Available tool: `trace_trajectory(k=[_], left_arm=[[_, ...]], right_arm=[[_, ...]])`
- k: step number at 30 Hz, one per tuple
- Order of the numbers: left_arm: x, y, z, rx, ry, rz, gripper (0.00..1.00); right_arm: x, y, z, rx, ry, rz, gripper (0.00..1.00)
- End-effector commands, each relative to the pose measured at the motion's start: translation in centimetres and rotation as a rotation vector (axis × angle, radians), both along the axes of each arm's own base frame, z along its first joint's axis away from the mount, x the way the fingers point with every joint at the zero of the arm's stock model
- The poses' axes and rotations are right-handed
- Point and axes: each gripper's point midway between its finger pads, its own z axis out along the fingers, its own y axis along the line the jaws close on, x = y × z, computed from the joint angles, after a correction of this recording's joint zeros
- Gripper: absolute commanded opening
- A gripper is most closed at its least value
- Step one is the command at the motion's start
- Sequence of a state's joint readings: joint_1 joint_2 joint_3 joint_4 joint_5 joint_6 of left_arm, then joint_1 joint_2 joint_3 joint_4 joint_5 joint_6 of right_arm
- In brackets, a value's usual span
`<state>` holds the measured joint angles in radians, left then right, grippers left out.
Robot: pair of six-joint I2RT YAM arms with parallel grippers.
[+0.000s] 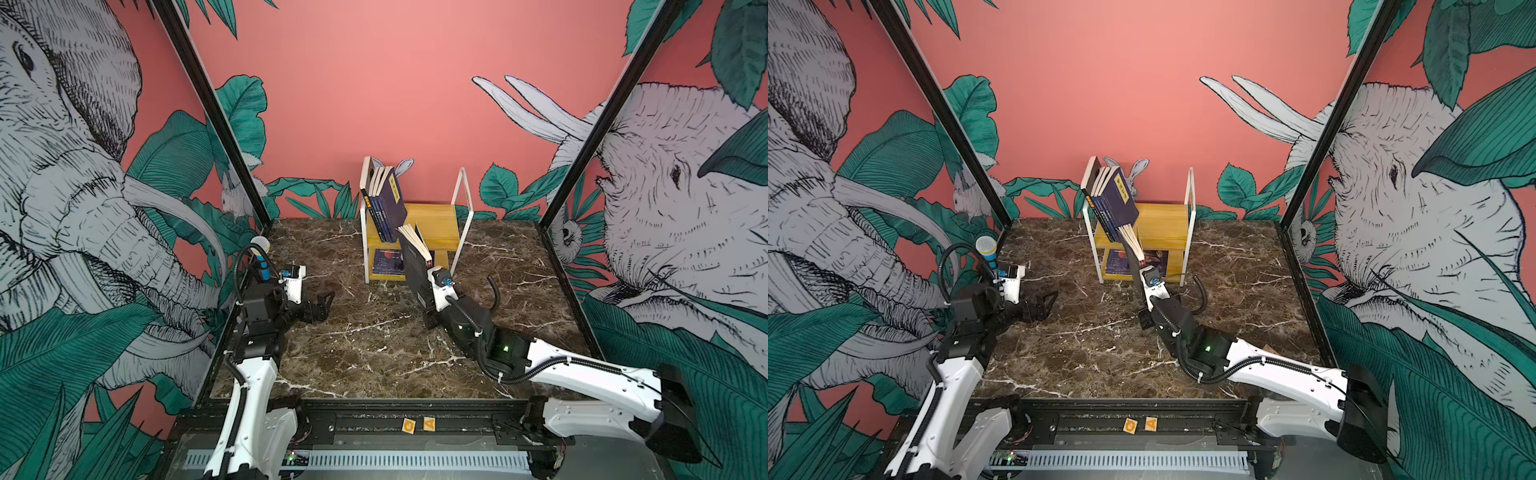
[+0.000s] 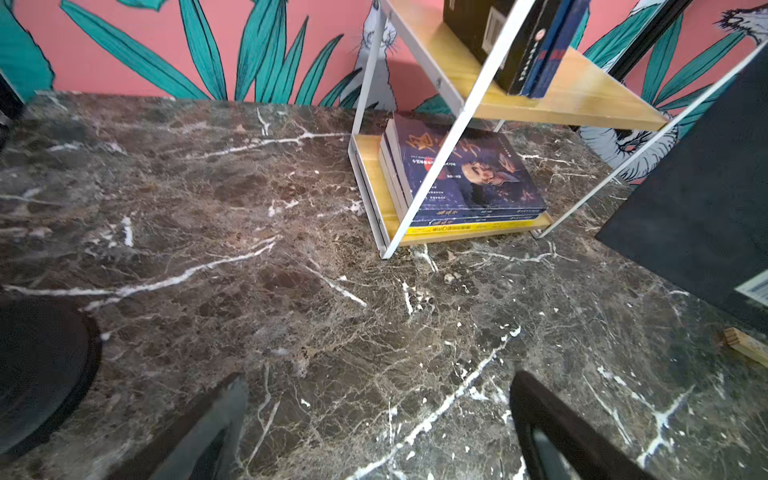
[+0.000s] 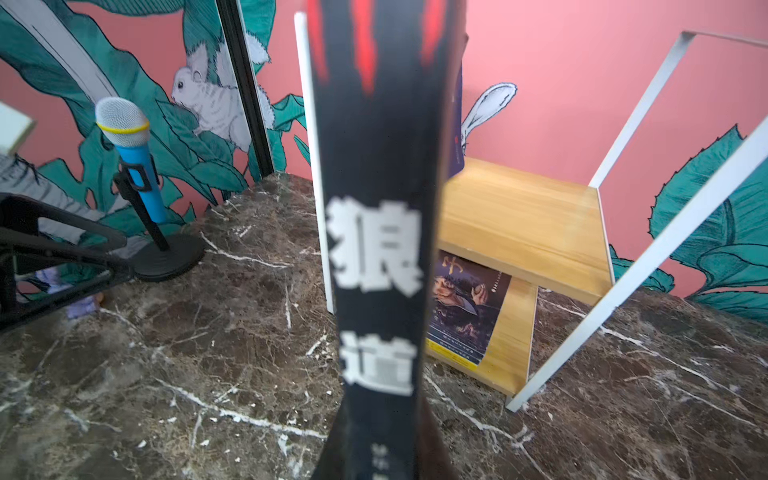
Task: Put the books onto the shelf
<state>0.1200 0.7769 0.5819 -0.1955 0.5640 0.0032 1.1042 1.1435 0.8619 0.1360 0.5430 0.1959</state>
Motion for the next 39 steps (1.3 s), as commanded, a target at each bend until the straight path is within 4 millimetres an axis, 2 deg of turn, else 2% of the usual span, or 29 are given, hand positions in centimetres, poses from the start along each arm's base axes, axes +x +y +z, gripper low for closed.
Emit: trace_trajectory(k=[1,6,8,11,15,16,17,19,23,27,30,33,39], left_arm=[[0.0,0.4,0.6,0.057,-0.073,0.002,0.99],[-0.3,-0.1,1.5,0.134,-0.180,-0.058,1.00],[-1.0,-0.9,1.6,0.149,-0.227,-0.117,1.00],[-0.9,-0.6,1.9,0.135,-0.257,-0.111,1.00],[-0.4,-0.4,1.8,0.119,-0.269,-0.097,1.00],[-0.2,-0.4,1.7,0.098,-0.267,-0.089,1.00],[-0.2,-0.6,1.6,0.075,-0.264,-0.095,1.00],[-0.3,-0.7,1.3,0.058,-0.250,-0.099,1.00],[-0.3,-0.8,1.5,0.064,-0.283,-0.103,1.00],[-1.7,-2.8,2.0,0.073,-0.326,-0.257,1.00],[-2.2,-3.5,2.0,0.070,-0.347,-0.292,1.00],[-1.4,-2.9,2.0,0.073,-0.339,-0.232,1.00],[-0.4,-1.4,0.9,0.150,-0.316,-0.136,1.00]], right_arm=[[0.0,0.6,5.6,0.140,-0.079,0.031,0.00],[1.4,-0.3,9.2,0.139,-0.091,-0.021,0.00],[2.3,-0.7,10.5,0.136,-0.110,-0.059,0.00],[3.8,-1.8,12.3,0.143,-0.126,-0.149,0.00],[5.9,-2.5,13.8,0.149,-0.147,-0.208,0.00],[6.8,-2.7,13.4,0.136,-0.143,-0.233,0.00],[7.6,-3.1,14.5,0.155,-0.152,-0.263,0.00],[9.0,-3.7,14.8,0.173,-0.137,-0.318,0.00],[11.8,-3.6,14.7,0.204,-0.120,-0.359,0.00],[14.5,-3.2,13.7,0.200,-0.104,-0.404,0.00],[16.3,-2.8,13.1,0.242,-0.093,-0.421,0.00],[18.4,-1.8,11.4,0.228,-0.082,-0.446,0.00],[20.5,0.0,9.2,0.228,-0.062,-0.448,0.00]])
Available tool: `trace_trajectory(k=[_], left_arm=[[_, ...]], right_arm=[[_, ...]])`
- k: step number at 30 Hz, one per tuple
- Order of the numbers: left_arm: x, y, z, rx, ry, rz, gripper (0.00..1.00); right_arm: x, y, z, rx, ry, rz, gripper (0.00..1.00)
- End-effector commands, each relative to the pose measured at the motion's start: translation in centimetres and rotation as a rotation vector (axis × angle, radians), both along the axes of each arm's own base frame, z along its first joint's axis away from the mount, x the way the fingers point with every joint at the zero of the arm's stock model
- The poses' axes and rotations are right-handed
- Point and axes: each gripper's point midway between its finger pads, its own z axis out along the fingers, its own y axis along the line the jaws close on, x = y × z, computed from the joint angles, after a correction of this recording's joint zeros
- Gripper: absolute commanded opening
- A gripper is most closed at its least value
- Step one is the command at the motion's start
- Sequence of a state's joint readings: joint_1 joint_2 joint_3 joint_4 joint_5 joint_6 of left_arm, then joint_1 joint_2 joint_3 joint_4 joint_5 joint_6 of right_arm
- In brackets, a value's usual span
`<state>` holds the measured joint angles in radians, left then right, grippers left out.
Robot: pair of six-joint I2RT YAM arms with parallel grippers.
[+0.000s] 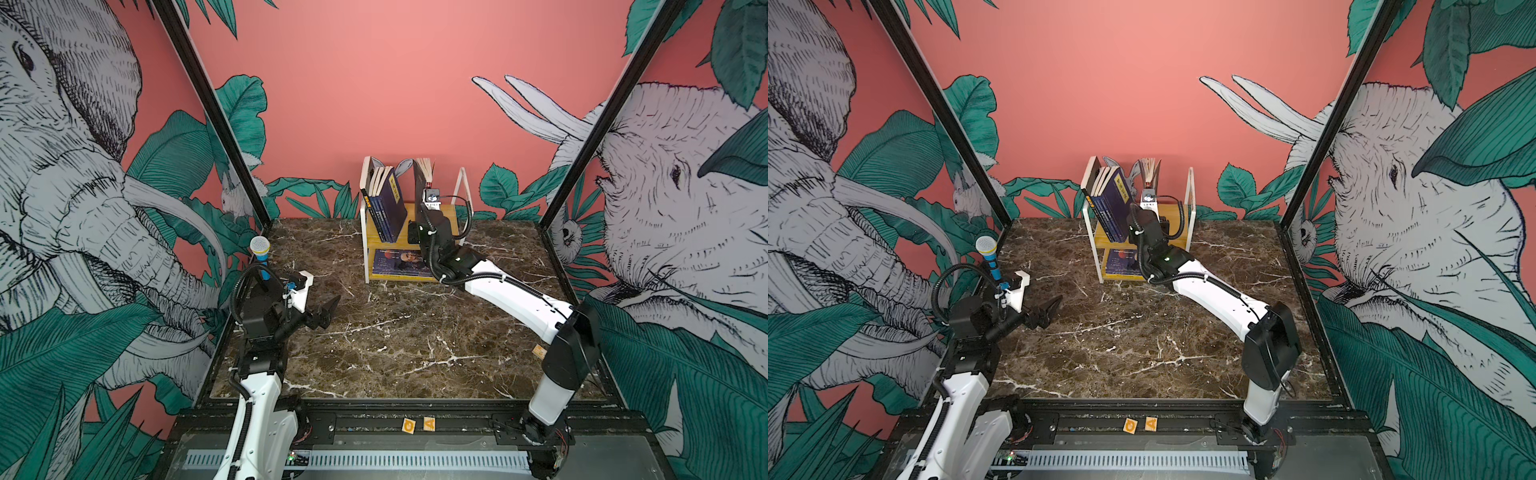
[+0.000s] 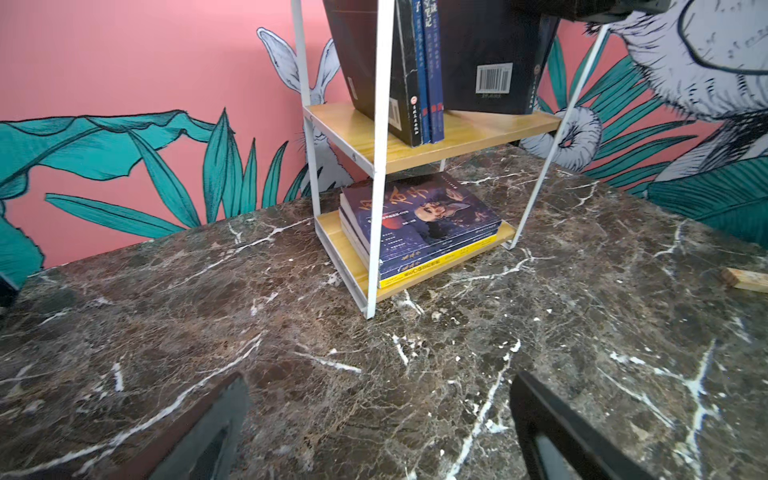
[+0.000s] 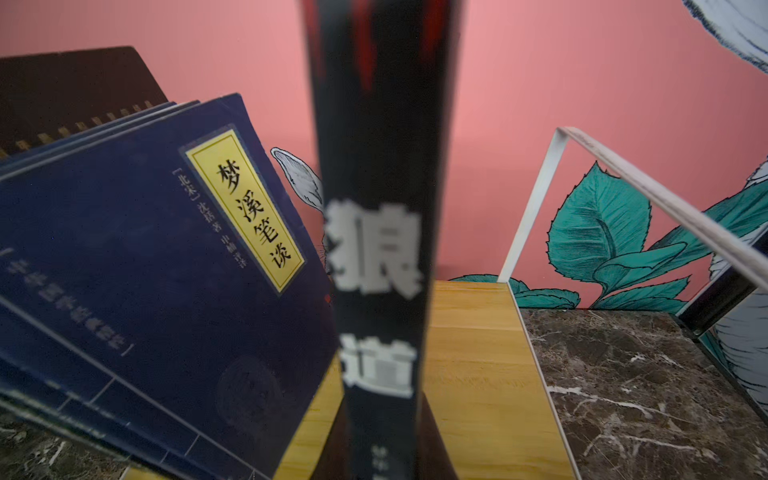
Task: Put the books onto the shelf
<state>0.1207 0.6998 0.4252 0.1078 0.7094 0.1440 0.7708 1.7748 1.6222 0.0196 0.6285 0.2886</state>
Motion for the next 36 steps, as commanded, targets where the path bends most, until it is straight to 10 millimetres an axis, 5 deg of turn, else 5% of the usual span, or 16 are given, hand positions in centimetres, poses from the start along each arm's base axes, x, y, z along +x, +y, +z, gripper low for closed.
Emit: trace_trajectory(k=[1,24,36], left_arm=[[0.4,0.6,-0.4,0.047,-0.024,0.045,1.00],[-0.7,-1.0,-0.6,0.034,-0.048,-0.068,1.00],[-0.8,-1.1,-0.6,0.033,-0.052,-0.067,1.00]], right_arm=[[0.5,0.1,3.2,0.134,-0.088,-0.019,0.00],[0.1,5.2,-1.7,0.179,-0.038,0.069,0.00],[0.8,7.0,-1.4,0.087,-0.078,0.139,0.01]])
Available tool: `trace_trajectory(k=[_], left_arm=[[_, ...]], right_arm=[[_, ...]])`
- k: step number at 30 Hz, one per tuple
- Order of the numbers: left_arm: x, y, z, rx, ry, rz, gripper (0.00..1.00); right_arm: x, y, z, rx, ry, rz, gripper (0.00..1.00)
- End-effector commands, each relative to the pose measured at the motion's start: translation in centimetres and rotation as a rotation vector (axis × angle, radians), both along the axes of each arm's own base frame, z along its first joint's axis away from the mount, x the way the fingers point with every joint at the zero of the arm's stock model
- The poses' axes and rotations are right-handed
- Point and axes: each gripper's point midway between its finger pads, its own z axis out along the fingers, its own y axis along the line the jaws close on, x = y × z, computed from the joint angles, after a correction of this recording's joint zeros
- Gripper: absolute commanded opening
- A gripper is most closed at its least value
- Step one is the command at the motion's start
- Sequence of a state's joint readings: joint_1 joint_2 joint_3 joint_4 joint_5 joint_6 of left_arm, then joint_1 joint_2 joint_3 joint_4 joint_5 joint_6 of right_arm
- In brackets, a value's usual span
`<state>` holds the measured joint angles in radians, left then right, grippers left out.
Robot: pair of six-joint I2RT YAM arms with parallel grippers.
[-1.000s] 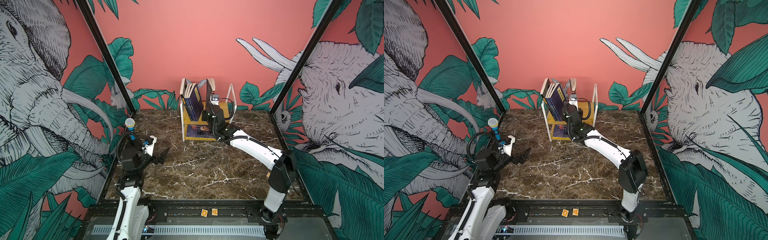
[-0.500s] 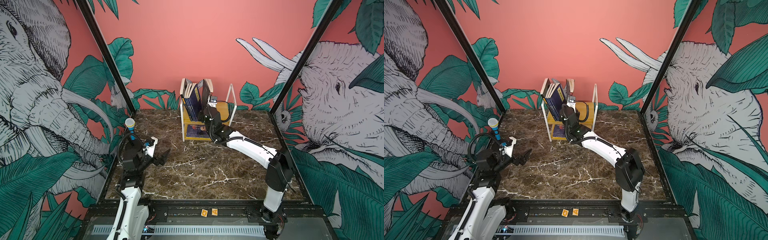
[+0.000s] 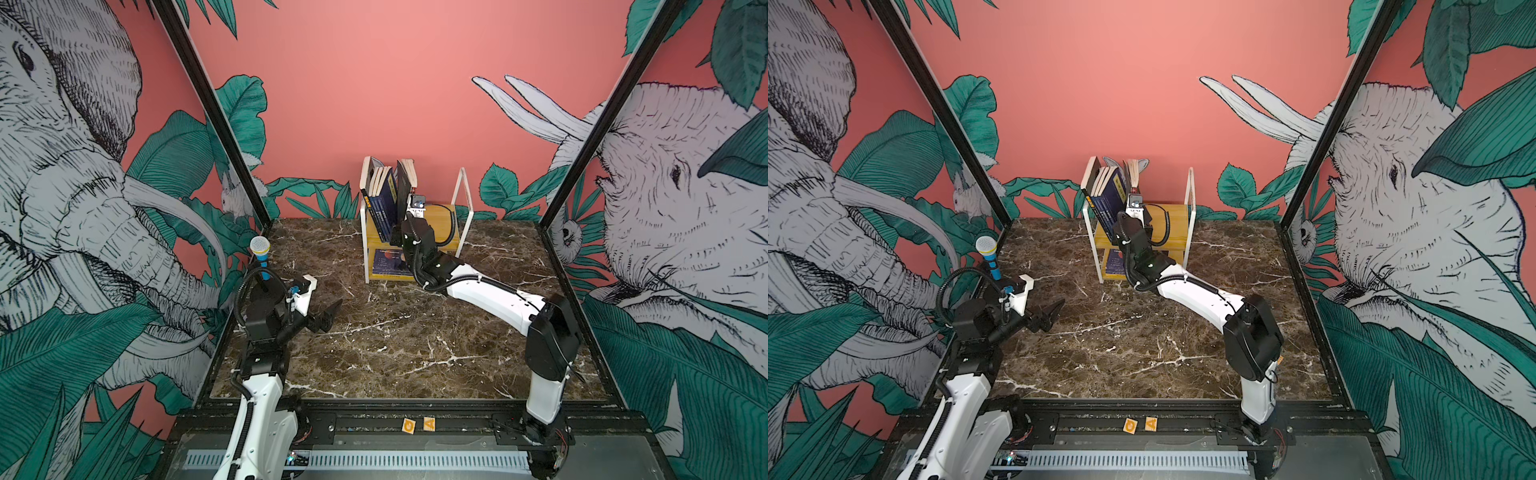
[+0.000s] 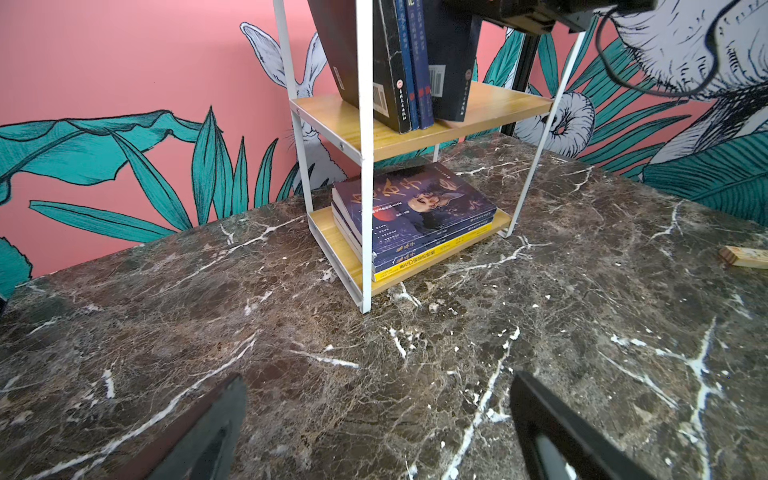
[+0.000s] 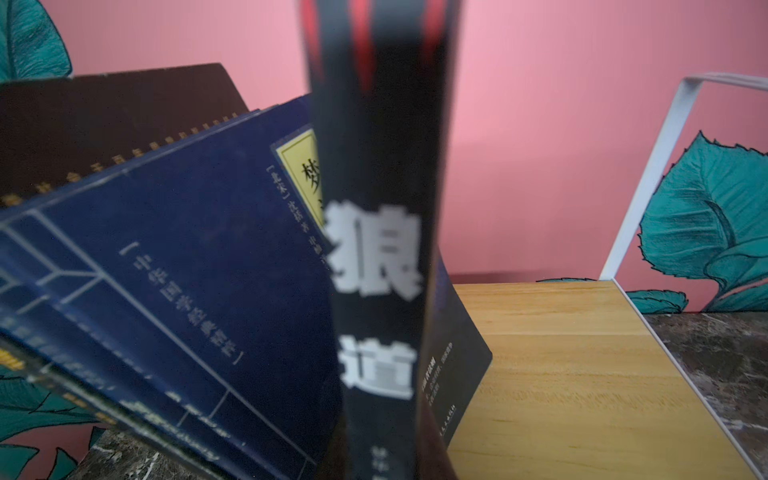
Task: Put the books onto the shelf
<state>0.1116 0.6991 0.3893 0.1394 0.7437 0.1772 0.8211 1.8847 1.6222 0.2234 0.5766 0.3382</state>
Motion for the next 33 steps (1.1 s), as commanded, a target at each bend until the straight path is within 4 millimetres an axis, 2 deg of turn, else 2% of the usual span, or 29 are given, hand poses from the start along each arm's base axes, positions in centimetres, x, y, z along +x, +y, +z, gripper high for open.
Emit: trace_trajectory(k=[1,11,15,25,30,33], left_arm=[[-0.3,-0.3,0.3,0.015,-0.037,-0.018,1.00],[-0.4,-0.5,0.1,0.001,-0.016,-0.035,0.99],[-0.3,-0.5,-0.2,0.011,-0.018,-0.031,1.00],[-0.1,-0.2,-0.2,-0.005,0.001,-0.015,0.99],[-0.1,-0.2,-0.5,0.005,0.002,-0.013,1.00],[-0.1,-0.3,-0.4,-0.005,0.011,-0.022,1.00]], right_arm=[[0.4,1.2,0.3,-0.046,-0.040,0.026,0.02],[0.7,1.2,0.4,-0.110,-0.091,0.017,0.07],[0.8,1.9,0.7,-0.165,-0.122,0.053,0.09],[1.1,1.9,0.1,-0.126,-0.116,0.064,0.13],[0.4,4.0,-0.2,-0.146,-0.132,0.198,0.27],[-0.3,3.9,-1.0,-0.138,-0.117,0.222,0.35]])
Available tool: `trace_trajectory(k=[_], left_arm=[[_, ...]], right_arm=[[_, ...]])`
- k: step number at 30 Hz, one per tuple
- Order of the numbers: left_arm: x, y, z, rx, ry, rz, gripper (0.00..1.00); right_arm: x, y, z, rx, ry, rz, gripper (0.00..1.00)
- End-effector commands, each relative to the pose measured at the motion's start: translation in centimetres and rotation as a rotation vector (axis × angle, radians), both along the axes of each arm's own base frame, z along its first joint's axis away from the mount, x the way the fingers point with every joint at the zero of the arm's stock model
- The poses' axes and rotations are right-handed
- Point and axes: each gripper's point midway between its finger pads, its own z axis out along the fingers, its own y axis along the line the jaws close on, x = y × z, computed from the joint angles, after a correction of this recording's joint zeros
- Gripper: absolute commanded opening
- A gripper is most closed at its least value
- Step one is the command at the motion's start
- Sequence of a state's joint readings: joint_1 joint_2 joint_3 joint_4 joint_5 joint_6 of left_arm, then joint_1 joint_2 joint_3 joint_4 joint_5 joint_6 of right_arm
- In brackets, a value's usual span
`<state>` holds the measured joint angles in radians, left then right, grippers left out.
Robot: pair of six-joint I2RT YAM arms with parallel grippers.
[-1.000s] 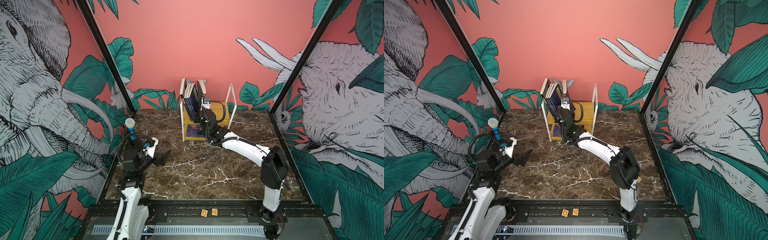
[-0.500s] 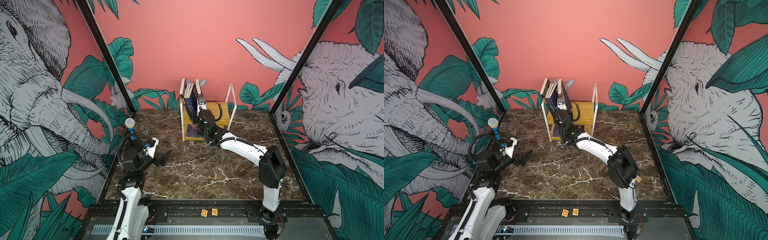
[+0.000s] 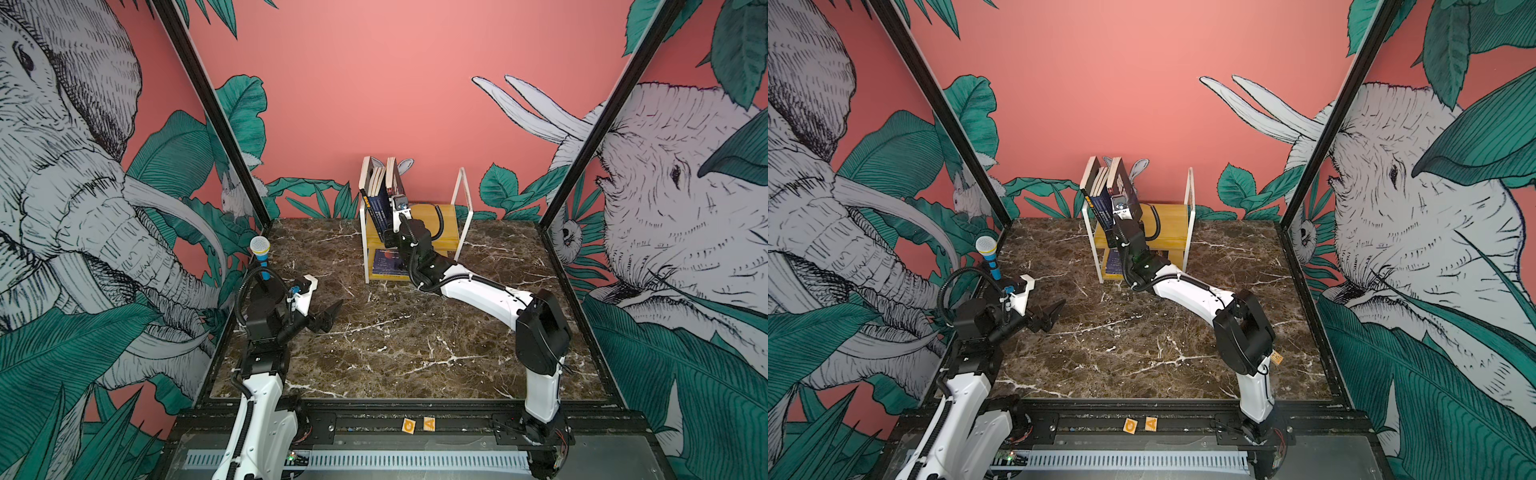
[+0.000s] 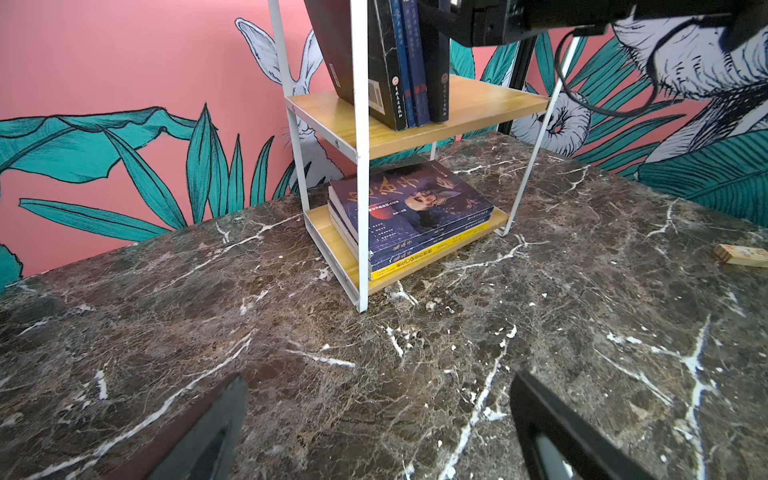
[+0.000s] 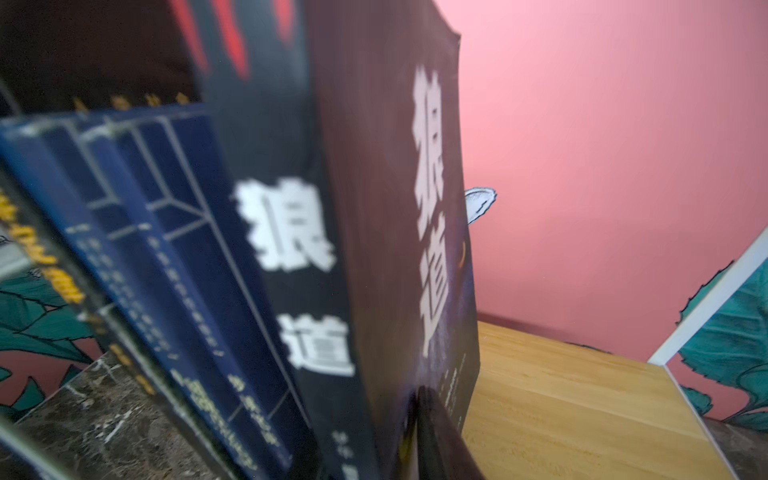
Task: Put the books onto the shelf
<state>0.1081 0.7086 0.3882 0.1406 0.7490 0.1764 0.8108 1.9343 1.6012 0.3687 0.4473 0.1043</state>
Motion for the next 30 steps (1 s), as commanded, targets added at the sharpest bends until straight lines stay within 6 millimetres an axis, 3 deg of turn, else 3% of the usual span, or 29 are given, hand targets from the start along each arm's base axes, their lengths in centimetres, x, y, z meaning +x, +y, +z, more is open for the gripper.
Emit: trace_trajectory(k=[1,6,12,26,27,30], left_arm=[[-0.2,-0.1,-0.1,-0.005,0.000,-0.017,1.00],[0.2,0.4,-0.4,0.007,0.004,0.020,1.00],[0.2,0.5,-0.3,-0.002,0.002,0.027,1.00],[0.2,0.6,-0.3,-0.004,0.001,0.029,1.00],[0.2,0.7,-0.4,-0.005,0.003,0.031,1.00],[0.1,0.5,-0.2,-0.020,0.009,0.018,1.00]], right_arm=[[-1.1,1.1,-0.5,0.021,-0.003,0.090,0.38],[-2.0,0.9,-1.0,0.002,-0.013,0.119,0.56],[-3.2,0.2,-0.9,-0.015,-0.025,0.147,0.64],[-7.0,-4.6,-2.5,-0.049,0.017,0.115,0.62],[-7.4,-5.3,-1.1,-0.047,-0.003,0.104,0.61],[-6.8,-6.6,-0.9,-0.087,0.015,0.045,0.56]])
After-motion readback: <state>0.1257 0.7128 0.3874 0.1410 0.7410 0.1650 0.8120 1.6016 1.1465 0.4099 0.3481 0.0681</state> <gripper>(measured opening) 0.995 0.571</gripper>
